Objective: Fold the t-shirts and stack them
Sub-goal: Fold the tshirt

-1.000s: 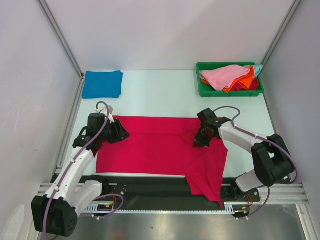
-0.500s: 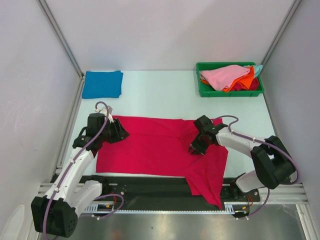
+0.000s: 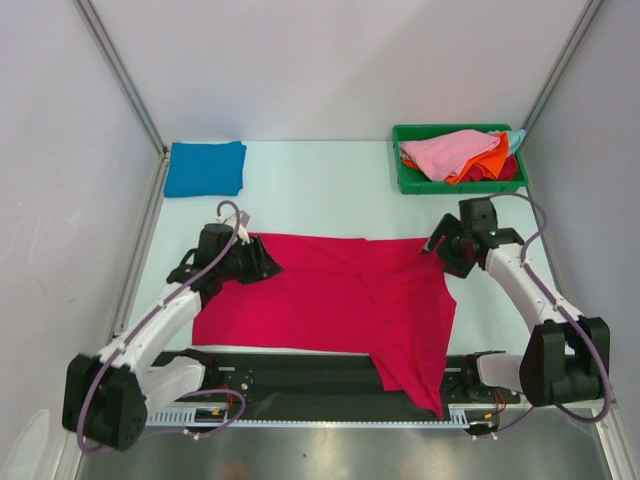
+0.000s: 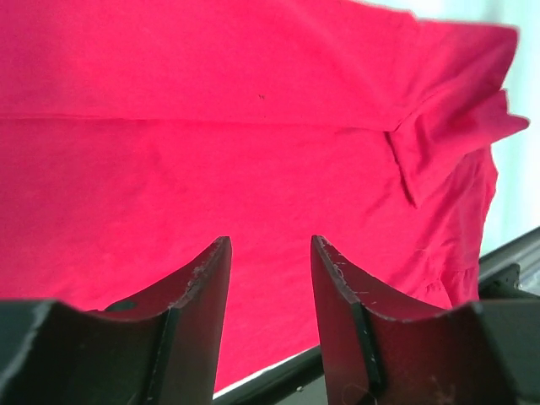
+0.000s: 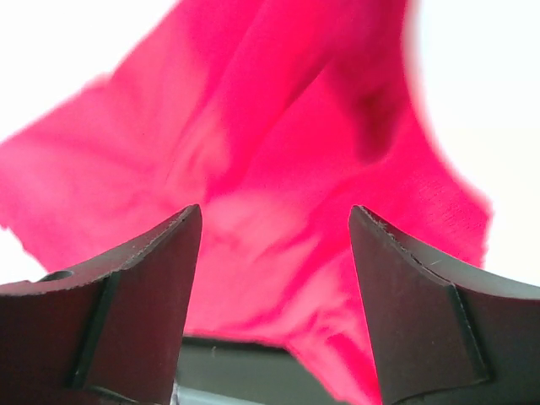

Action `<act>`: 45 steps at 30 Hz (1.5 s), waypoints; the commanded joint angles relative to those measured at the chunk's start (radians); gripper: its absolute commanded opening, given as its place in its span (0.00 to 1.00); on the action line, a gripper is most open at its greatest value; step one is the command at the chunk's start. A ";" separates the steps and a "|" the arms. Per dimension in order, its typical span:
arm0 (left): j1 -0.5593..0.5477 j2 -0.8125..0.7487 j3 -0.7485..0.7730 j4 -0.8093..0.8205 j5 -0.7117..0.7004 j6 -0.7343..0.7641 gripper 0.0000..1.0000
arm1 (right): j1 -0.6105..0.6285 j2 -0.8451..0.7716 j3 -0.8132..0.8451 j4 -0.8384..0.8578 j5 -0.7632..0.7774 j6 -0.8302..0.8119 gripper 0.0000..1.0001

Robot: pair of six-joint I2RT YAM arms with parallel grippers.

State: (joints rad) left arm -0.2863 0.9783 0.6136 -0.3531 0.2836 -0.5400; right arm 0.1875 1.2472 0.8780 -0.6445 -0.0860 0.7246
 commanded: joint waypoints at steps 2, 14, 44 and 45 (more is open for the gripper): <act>-0.016 0.161 0.064 0.131 0.023 -0.055 0.49 | -0.150 0.086 0.073 0.075 0.020 -0.183 0.74; 0.215 0.491 0.248 0.117 0.057 -0.018 0.48 | -0.223 0.507 0.256 0.316 -0.035 -0.320 0.73; 0.421 0.696 0.411 0.077 0.068 0.057 0.51 | -0.217 0.680 0.515 0.102 0.222 -0.289 0.59; 0.414 0.628 0.410 0.037 0.046 0.070 0.52 | -0.220 0.663 0.521 0.074 0.236 -0.294 0.61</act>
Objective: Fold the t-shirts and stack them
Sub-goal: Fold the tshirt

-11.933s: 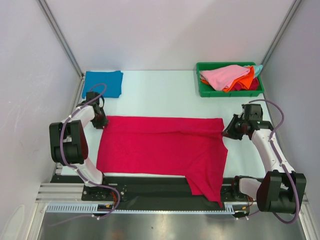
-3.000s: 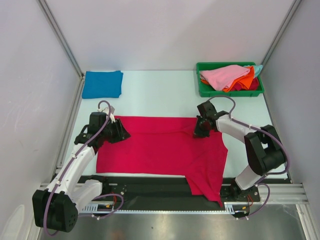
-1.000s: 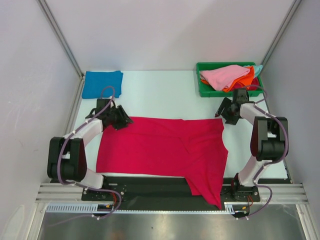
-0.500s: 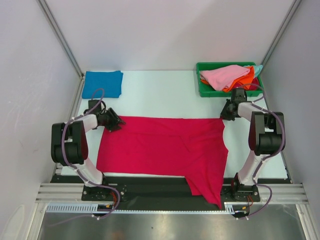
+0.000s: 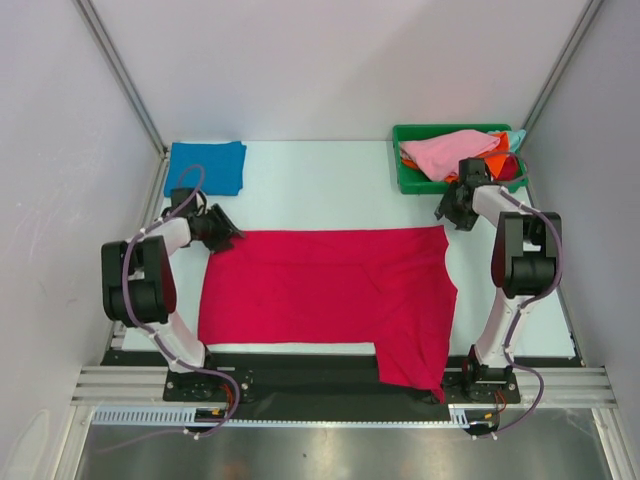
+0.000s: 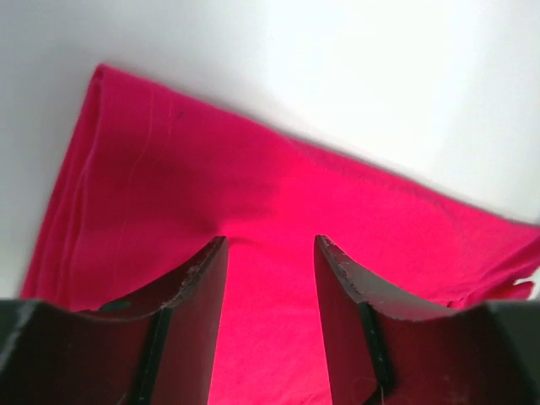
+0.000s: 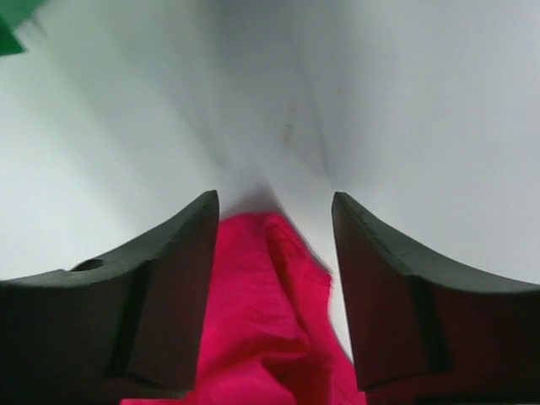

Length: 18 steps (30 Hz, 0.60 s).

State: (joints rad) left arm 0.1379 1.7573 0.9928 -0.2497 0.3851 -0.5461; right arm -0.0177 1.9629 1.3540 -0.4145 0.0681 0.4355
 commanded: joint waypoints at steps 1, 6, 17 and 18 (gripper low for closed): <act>-0.035 -0.188 0.026 -0.085 -0.067 0.096 0.52 | -0.022 -0.068 0.049 -0.185 0.091 -0.010 0.63; -0.170 -0.445 -0.126 -0.082 -0.068 0.049 0.52 | -0.022 -0.269 -0.016 -0.311 0.090 -0.023 0.68; -0.829 -0.345 -0.375 0.671 -0.049 -0.451 0.51 | 0.015 -0.670 -0.375 -0.231 -0.171 0.025 0.64; -0.877 -0.322 -0.378 0.711 -0.066 -0.510 0.50 | 0.015 -0.693 -0.380 -0.230 -0.171 0.029 0.64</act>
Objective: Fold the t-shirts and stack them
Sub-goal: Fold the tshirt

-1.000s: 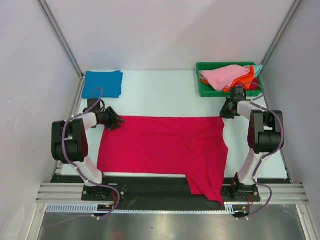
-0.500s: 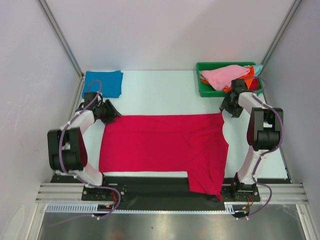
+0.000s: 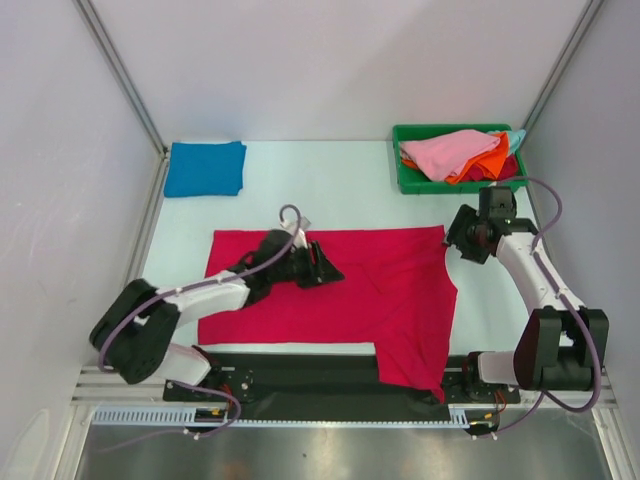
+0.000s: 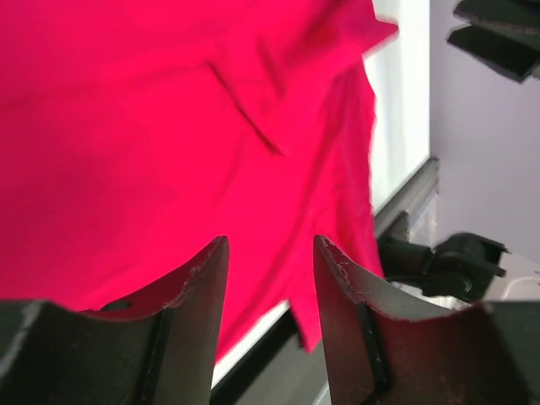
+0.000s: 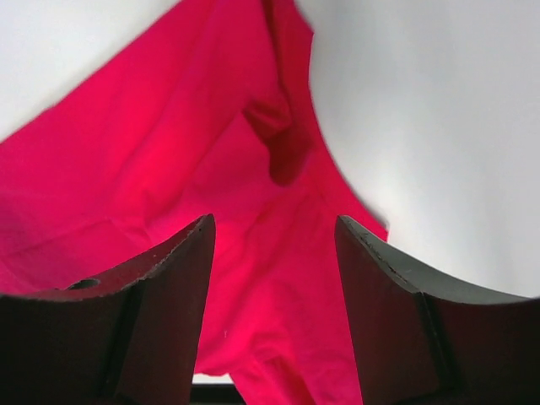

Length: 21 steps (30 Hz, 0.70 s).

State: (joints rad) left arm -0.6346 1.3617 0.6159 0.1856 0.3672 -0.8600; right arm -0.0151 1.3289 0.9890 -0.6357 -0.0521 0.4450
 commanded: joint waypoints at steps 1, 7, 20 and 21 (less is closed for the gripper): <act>-0.129 0.092 0.001 0.311 -0.063 -0.221 0.47 | 0.012 -0.069 -0.027 -0.001 -0.051 0.024 0.64; -0.260 0.284 0.103 0.336 -0.145 -0.342 0.40 | 0.049 -0.092 -0.053 0.019 -0.064 0.015 0.64; -0.301 0.459 0.206 0.313 -0.271 -0.513 0.44 | 0.049 -0.148 -0.096 0.022 -0.135 -0.026 0.64; -0.301 0.471 0.215 0.311 -0.267 -0.516 0.44 | 0.049 -0.151 -0.098 0.019 -0.134 -0.031 0.64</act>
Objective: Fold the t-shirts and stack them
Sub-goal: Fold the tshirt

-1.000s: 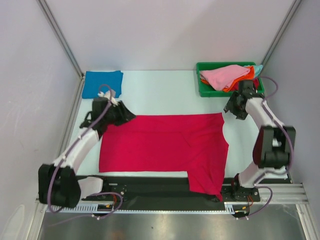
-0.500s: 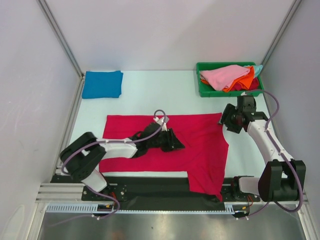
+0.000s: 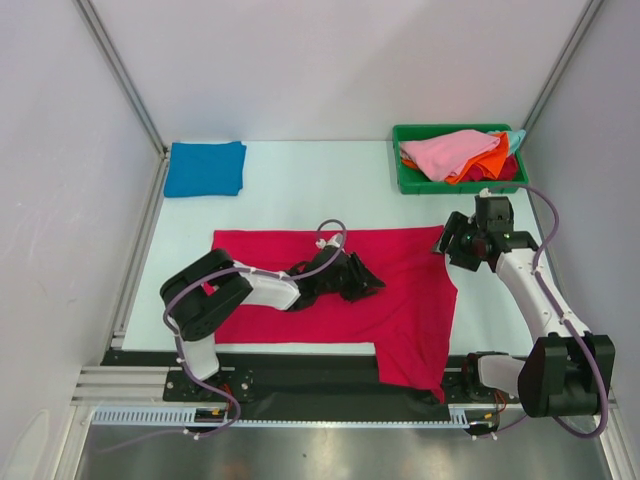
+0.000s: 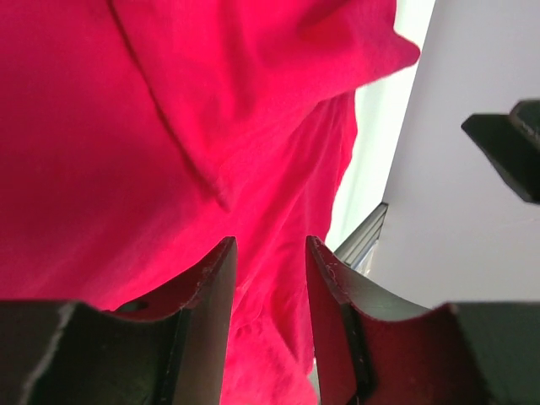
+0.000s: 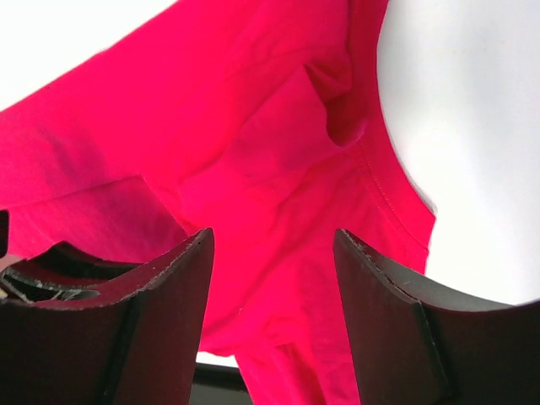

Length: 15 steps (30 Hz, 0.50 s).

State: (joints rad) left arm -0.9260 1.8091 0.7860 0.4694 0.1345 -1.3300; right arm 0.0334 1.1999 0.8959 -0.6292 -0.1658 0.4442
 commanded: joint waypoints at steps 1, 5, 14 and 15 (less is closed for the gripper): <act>-0.010 0.032 0.067 0.008 -0.033 -0.051 0.44 | -0.003 -0.023 -0.011 0.013 -0.020 -0.035 0.64; -0.016 0.058 0.073 -0.034 -0.036 -0.090 0.42 | -0.015 -0.019 -0.008 0.020 -0.035 -0.044 0.64; -0.024 0.098 0.116 -0.098 -0.047 -0.121 0.41 | -0.026 0.021 -0.006 0.042 -0.046 -0.045 0.64; -0.024 0.102 0.117 -0.094 -0.047 -0.121 0.41 | -0.026 0.023 -0.005 0.043 -0.047 -0.045 0.64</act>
State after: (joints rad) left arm -0.9409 1.8954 0.8665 0.3771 0.1066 -1.4242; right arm 0.0128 1.2110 0.8860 -0.6128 -0.1974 0.4137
